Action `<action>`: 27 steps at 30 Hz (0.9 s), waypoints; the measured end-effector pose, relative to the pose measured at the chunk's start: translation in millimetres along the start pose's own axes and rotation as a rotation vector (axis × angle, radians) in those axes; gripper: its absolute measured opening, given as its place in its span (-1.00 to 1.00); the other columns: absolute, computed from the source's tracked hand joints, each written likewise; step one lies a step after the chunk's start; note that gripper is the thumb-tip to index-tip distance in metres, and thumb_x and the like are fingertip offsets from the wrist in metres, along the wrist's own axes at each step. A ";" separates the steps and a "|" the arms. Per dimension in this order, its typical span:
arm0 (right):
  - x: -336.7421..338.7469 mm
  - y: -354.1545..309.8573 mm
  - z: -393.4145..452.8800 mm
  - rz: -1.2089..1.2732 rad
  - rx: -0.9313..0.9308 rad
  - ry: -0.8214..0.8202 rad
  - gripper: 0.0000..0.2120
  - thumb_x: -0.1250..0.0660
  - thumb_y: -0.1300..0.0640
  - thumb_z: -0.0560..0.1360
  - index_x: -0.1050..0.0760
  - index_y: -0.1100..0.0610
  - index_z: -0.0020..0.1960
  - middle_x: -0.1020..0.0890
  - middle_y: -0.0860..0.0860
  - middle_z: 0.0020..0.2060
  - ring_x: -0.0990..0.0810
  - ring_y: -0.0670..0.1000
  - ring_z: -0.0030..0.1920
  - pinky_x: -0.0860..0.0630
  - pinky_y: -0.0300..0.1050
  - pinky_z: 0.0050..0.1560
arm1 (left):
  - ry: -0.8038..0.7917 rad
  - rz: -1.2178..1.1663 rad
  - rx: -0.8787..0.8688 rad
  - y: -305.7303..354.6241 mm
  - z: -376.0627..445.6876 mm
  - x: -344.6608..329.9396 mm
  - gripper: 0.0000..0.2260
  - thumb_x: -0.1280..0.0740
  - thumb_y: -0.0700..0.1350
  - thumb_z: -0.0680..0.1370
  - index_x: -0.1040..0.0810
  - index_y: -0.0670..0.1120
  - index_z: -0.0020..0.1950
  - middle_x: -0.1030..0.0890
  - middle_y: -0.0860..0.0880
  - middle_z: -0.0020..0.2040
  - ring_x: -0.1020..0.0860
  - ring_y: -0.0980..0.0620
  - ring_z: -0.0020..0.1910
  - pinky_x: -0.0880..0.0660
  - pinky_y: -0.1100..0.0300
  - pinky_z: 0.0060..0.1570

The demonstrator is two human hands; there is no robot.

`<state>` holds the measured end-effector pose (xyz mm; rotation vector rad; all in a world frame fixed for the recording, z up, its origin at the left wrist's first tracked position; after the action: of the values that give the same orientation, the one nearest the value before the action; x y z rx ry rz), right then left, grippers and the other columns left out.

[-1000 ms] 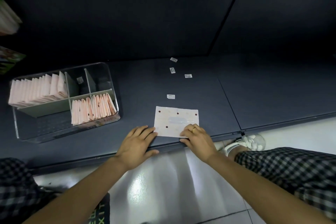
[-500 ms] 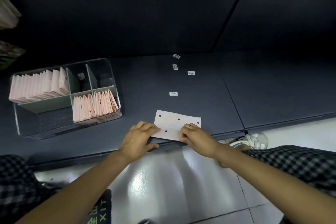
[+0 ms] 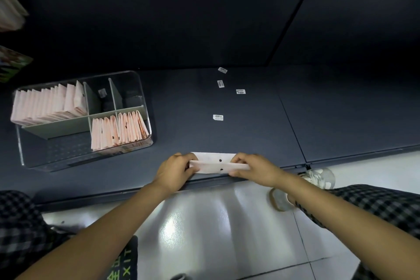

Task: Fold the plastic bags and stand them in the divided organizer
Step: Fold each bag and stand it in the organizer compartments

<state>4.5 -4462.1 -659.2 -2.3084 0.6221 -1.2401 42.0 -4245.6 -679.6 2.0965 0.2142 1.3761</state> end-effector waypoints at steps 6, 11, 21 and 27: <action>11.0 8.6 7.2 -0.443 -0.103 0.268 -0.68 -0.25 -0.07 0.54 -0.41 0.05 0.23 -0.50 0.03 0.12 -0.40 0.07 0.20 -0.34 -0.10 0.08 | 0.071 -0.043 0.067 3.4 0.2 -0.7 -0.51 -0.35 0.00 0.52 -0.31 0.00 0.41 -0.55 -0.06 0.08 -0.48 -0.07 0.12 -0.44 0.08 0.05; 6.6 -7.9 15.9 -0.465 -0.024 0.361 -0.56 -0.28 -0.10 0.51 -0.36 0.02 0.33 -0.41 0.01 0.24 -0.36 0.06 0.24 -0.32 -0.07 0.20 | 0.323 0.276 -0.324 35.4 -15.3 8.3 -0.54 -0.53 -0.02 0.35 -0.54 -0.07 0.20 -0.56 -0.05 0.06 -0.54 -0.11 -0.01 -0.49 0.08 -0.05; -11.1 -27.0 41.0 -0.267 -0.095 0.242 -0.58 -0.40 0.06 0.46 -0.41 0.10 0.27 -0.48 0.08 0.19 -0.40 0.09 0.27 -0.34 -0.06 0.28 | -0.135 0.568 -0.377 17.0 -22.6 -42.2 -0.31 -0.07 0.29 0.56 0.11 0.02 0.55 0.16 -0.02 0.56 0.17 -0.04 0.53 0.32 0.00 0.44; -17.0 -24.1 36.1 -0.199 -0.236 0.192 -0.74 -0.36 0.04 0.48 -0.51 0.17 0.08 -0.60 0.12 0.08 -0.49 0.14 0.17 -0.45 -0.04 0.12 | 0.077 0.335 -0.389 28.7 -32.3 -22.8 -0.54 -0.34 0.10 0.51 -0.45 -0.05 0.35 -0.44 -0.09 0.36 -0.37 -0.15 0.37 -0.26 -0.06 0.38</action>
<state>31.0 -4426.9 -674.4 -2.5127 0.6466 -1.5696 -1.9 -4265.7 -672.2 1.8057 -0.3641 1.5452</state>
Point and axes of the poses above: each hand's wrist, its own z-axis towards the middle knuckle, its own x-axis out of the back of the hand, y = z × x, the point moved 5 cm from there along z, towards the middle knuckle
